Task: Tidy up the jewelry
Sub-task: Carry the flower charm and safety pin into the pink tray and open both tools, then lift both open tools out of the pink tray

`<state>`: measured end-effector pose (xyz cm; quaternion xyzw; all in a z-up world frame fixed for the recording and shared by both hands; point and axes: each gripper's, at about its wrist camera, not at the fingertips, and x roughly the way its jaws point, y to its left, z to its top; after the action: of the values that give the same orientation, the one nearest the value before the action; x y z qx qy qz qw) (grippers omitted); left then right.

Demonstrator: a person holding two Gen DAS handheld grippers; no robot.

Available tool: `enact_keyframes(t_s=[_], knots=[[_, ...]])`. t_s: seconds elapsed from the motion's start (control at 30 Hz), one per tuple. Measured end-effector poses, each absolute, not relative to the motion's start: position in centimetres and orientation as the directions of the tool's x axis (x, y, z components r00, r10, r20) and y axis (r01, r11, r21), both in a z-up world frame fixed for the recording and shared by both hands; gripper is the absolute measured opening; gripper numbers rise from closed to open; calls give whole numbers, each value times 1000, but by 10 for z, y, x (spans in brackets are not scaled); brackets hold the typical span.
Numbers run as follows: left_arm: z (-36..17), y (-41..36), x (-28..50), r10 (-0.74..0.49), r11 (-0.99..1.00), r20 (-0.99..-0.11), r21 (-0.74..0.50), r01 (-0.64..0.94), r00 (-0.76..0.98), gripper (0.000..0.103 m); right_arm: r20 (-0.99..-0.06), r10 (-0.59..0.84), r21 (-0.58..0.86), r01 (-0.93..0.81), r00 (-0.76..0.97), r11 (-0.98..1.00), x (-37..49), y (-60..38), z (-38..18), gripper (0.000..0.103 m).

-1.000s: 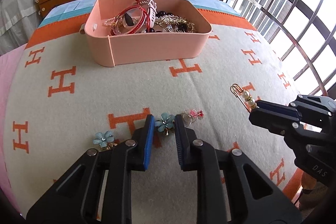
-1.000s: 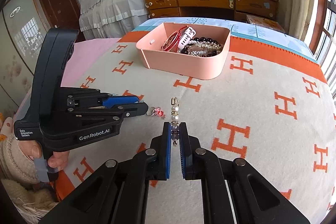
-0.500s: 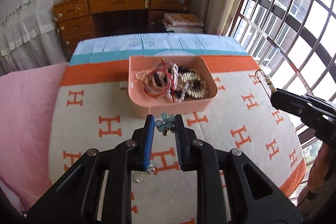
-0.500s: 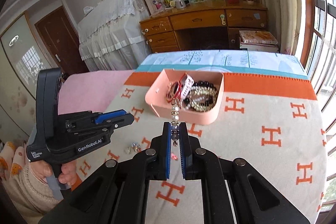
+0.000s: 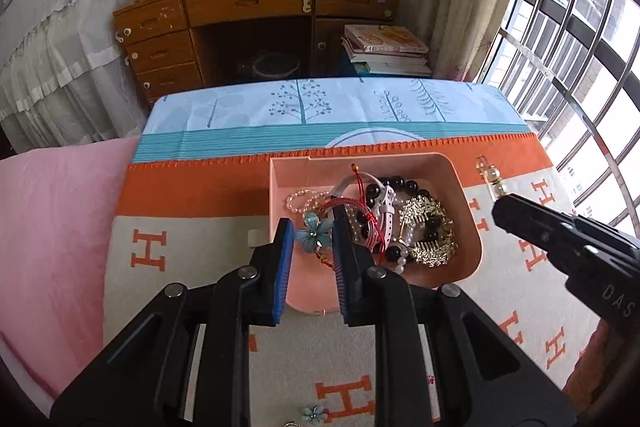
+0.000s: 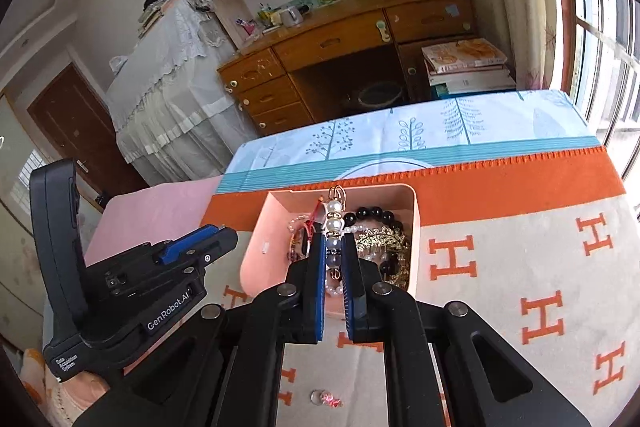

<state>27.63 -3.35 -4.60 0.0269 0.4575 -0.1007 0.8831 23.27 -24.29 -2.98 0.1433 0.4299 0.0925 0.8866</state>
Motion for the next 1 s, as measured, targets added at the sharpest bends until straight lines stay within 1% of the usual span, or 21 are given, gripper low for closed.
enact_keyframes(t_s=[0.03,0.1,0.13,0.17,0.2,0.23,0.43,0.73,0.87,1.0], knots=[[-54,-34,277,-157,977,-823,-51,205,546,17,-753,288,335,-32,591,942,238,-242,-40,8],[-63,-35,278,-171,974,-839,-67,215,516,23,-773,304,356,-16,557,934,245,-242,-57,14],[-65,-35,277,-172,974,-843,-68,216,509,34,-773,312,366,-13,553,930,246,-243,-62,23],[-66,-35,274,-169,974,-843,-63,218,511,46,-770,313,369,-13,556,929,244,-243,-64,34],[-65,-33,270,-165,974,-838,-57,218,520,48,-763,308,363,-16,568,932,240,-242,-65,38],[-63,-31,266,-162,975,-835,-52,217,526,48,-756,300,354,-22,582,935,236,-241,-63,39],[-46,-7,240,-190,977,-817,-100,191,544,48,-735,299,333,-60,608,941,209,-234,-54,39],[-17,17,175,-156,982,-755,-50,181,637,48,-692,303,305,-115,655,946,152,-217,-38,39],[-17,27,148,-155,984,-736,-56,168,659,48,-670,302,294,-131,678,947,130,-212,-35,39],[-30,33,131,-157,985,-742,-68,160,652,48,-663,283,263,-139,693,955,113,-209,-39,39]])
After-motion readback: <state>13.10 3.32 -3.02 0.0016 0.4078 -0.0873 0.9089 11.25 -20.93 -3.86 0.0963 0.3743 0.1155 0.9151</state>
